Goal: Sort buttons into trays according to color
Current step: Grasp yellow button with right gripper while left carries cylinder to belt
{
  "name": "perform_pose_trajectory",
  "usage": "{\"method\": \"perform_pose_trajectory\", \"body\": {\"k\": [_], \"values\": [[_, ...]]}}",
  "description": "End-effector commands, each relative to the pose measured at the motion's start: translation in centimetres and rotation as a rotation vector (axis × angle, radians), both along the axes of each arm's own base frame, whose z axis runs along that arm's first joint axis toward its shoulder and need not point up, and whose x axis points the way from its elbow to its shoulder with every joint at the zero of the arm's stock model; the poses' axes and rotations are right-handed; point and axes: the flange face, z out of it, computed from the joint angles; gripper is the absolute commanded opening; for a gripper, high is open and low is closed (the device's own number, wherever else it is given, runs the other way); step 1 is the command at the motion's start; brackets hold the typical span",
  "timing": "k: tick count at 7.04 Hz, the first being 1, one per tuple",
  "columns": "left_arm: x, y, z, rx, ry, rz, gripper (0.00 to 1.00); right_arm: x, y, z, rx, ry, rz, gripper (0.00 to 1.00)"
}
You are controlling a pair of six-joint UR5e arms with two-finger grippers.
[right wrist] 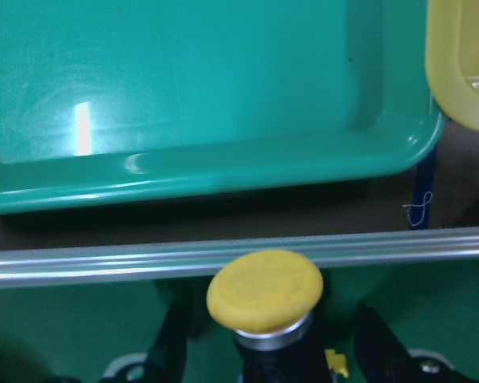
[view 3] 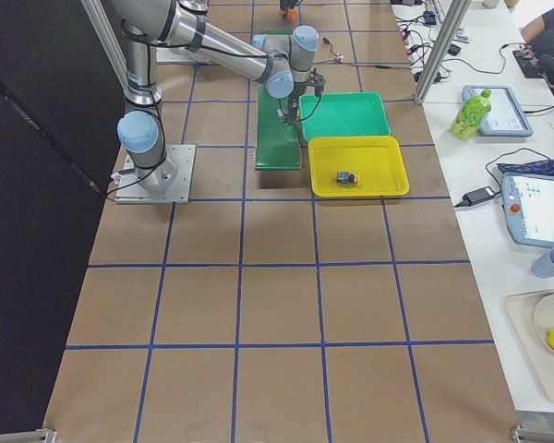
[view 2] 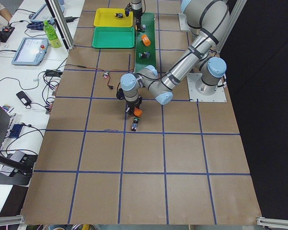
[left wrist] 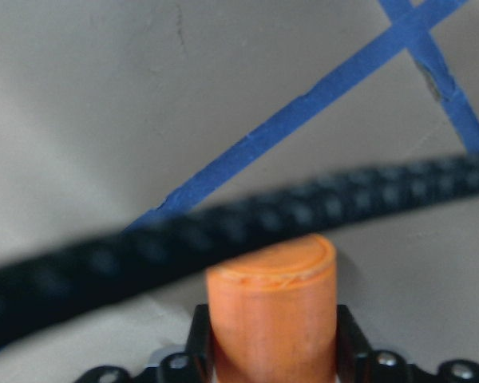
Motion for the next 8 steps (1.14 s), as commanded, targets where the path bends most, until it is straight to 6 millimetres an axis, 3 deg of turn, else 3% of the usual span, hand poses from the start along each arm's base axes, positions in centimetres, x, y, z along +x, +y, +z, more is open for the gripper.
{"method": "perform_pose_trajectory", "body": {"k": [1,2,3,4,6,7,8], "values": [[-7.4,-0.1,6.4,-0.026,-0.015,-0.134,0.0,-0.4,-0.1,0.2,0.0,-0.003,-0.009,0.0],[-12.7,0.7,8.6,-0.043,-0.022,-0.228,0.0,-0.7,-0.7,1.2,-0.022,-0.011,-0.015,0.0],[-17.4,2.4,10.2,-0.069,-0.029,-0.315,0.0,-0.7,-1.8,4.5,-0.092,-0.015,-0.018,0.0],[-21.4,4.7,10.1,-0.067,-0.022,-0.384,0.0,-1.8,-3.8,6.6,-0.144,-0.001,-0.035,0.0],[-27.5,7.4,8.0,-0.038,-0.014,-0.516,0.0,-11.2,-9.5,8.3,-0.207,0.026,-0.143,0.0],[-29.7,7.8,7.2,-0.051,-0.021,-0.561,0.0,-13.7,-12.8,6.0,-0.191,0.031,-0.127,0.0],[-30.6,8.3,5.8,-0.06,-0.021,-0.562,0.0,-14.7,-15.5,3.9,-0.178,0.048,-0.133,0.0]]}}
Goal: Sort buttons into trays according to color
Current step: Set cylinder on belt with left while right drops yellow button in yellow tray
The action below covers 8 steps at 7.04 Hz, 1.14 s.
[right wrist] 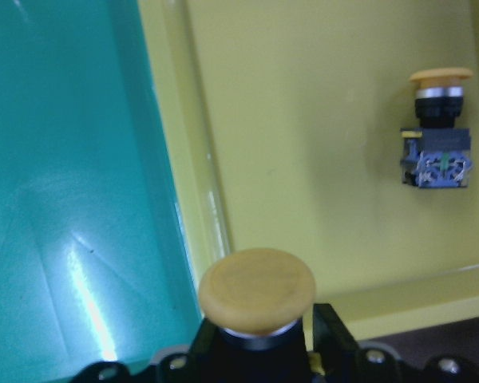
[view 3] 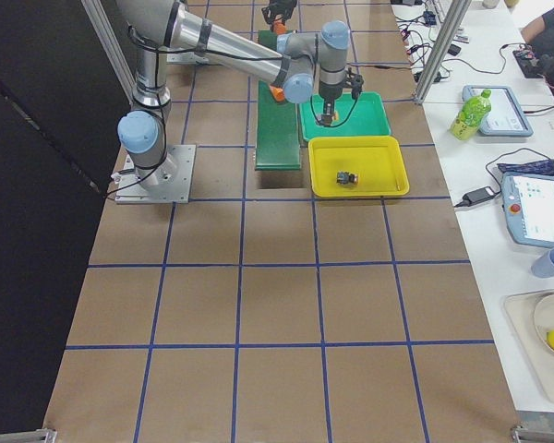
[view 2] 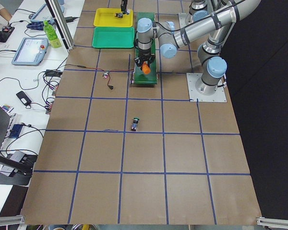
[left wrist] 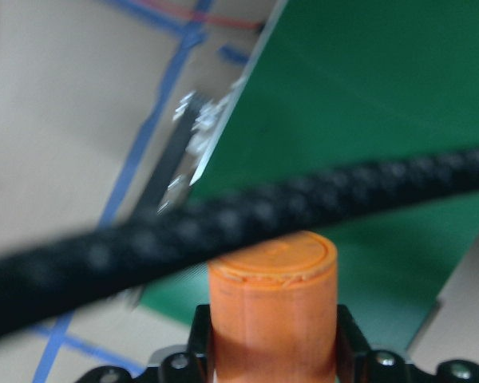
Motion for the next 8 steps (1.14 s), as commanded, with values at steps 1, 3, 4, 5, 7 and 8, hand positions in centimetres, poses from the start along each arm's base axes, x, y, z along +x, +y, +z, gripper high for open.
{"method": "perform_pose_trajectory", "body": {"k": [1,3,4,5,7,8], "values": [[-2.3,1.2,-1.8,-0.039,0.007,-0.023,0.39,-4.0,-3.9,-4.3,0.052,0.093,-0.021,0.0],[-2.2,0.9,-0.6,-0.073,0.054,0.015,1.0,-6.3,-5.3,-6.8,0.053,0.099,-0.04,0.16],[-0.4,-1.2,2.6,-0.122,0.041,0.049,1.0,-7.4,-5.6,-7.2,0.032,0.097,-0.056,0.32],[4.0,-3.8,5.3,-0.053,0.052,0.14,1.0,-7.5,-5.6,-7.7,0.038,0.096,-0.051,0.71],[16.2,-8.3,7.5,-0.002,0.078,0.394,1.0,-7.6,-5.7,-8.1,0.045,0.099,-0.014,1.0],[22.5,-9.3,5.2,0.029,0.079,0.476,1.0,-7.6,-5.8,-8.0,0.044,0.098,-0.014,1.0]]}}
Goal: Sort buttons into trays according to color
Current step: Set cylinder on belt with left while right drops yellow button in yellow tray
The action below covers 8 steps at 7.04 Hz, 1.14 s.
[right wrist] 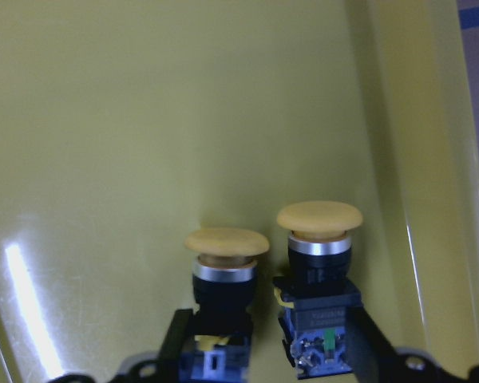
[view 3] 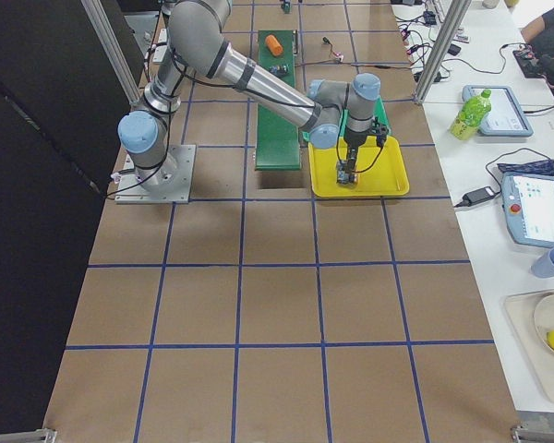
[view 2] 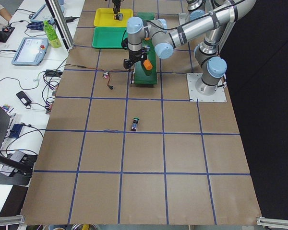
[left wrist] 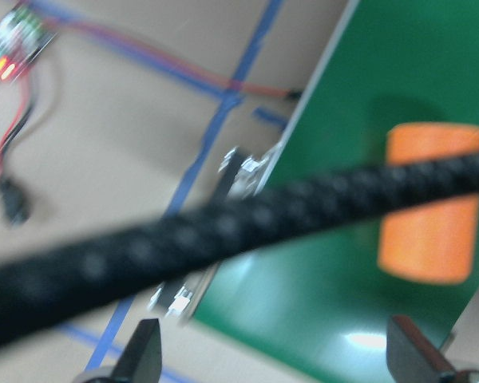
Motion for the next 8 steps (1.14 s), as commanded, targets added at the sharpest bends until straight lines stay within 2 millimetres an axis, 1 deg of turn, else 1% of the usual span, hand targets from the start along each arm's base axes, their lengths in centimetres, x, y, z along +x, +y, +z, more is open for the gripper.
{"method": "perform_pose_trajectory", "body": {"k": [1,2,3,4,5,6,7,8], "values": [[13.0,-1.5,-4.1,0.065,0.044,0.057,1.0,0.1,-0.1,0.4,-0.008,-0.001,0.006,1.0],[18.3,-1.3,-5.9,0.048,0.046,-0.014,1.0,0.4,0.6,1.6,-0.012,-0.004,0.01,1.0],[20.6,-0.6,-7.2,0.043,0.044,-0.169,1.0,1.7,2.3,5.7,-0.028,-0.056,0.02,1.0],[22.9,0.7,-8.7,0.059,0.064,-0.16,1.0,2.5,5.6,11.4,-0.01,-0.077,0.022,1.0],[24.9,1.9,-10.8,0.105,0.061,-0.226,1.0,3.3,8.9,16.6,0.003,-0.082,0.031,1.0],[25.7,1.4,-11.9,0.085,0.036,-0.316,1.0,4.0,12.4,21.5,-0.006,-0.087,0.033,1.0],[26.3,0.9,-13.2,0.06,0.011,-0.324,1.0,4.5,15.8,25.0,0.003,-0.097,0.033,1.0],[26.7,0.4,-14.1,0.039,-0.016,-0.361,1.0,5.3,17.9,26.5,0.026,-0.119,0.035,1.0]]}}
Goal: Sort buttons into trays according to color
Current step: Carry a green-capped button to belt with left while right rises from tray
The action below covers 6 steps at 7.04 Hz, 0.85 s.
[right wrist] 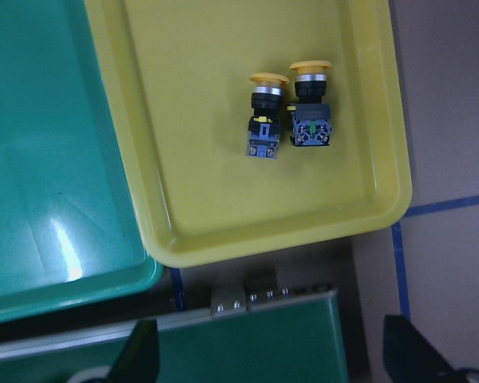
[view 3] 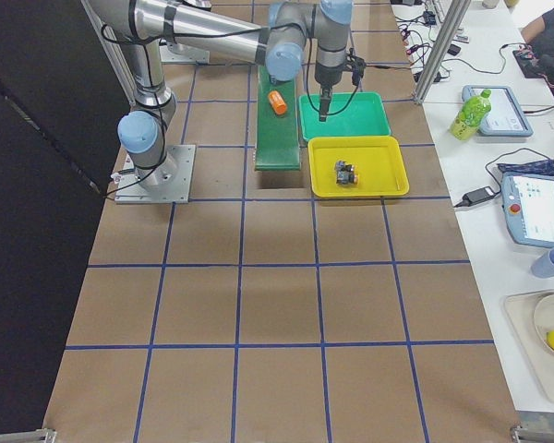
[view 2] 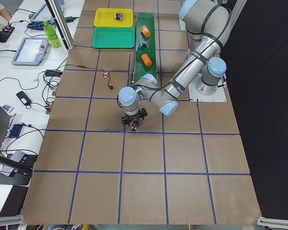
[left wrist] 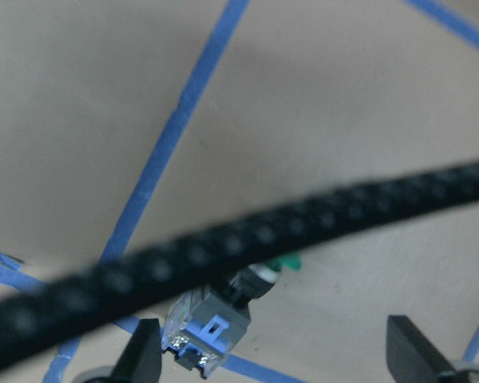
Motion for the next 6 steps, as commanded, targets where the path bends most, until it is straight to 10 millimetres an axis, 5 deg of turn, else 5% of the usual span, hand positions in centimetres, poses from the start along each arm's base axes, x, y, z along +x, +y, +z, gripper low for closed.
{"method": "perform_pose_trajectory", "body": {"k": [1,2,4,6], "values": [[0.3,0.0,-2.5,-0.013,-0.008,-0.057,1.0,2.1,4.3,3.2,0.039,-0.035,0.009,1.0],[-0.6,0.9,-4.0,-0.014,-0.004,-0.057,1.0,3.2,4.4,2.8,0.055,-0.04,0.03,1.0],[-2.0,1.4,-4.5,-0.117,-0.009,-0.085,0.0,3.4,4.5,0.3,0.103,-0.052,0.048,1.0],[-2.7,1.5,-0.5,-0.136,-0.038,-0.092,0.0,3.4,4.9,0.0,0.108,-0.064,0.046,1.0]]}}
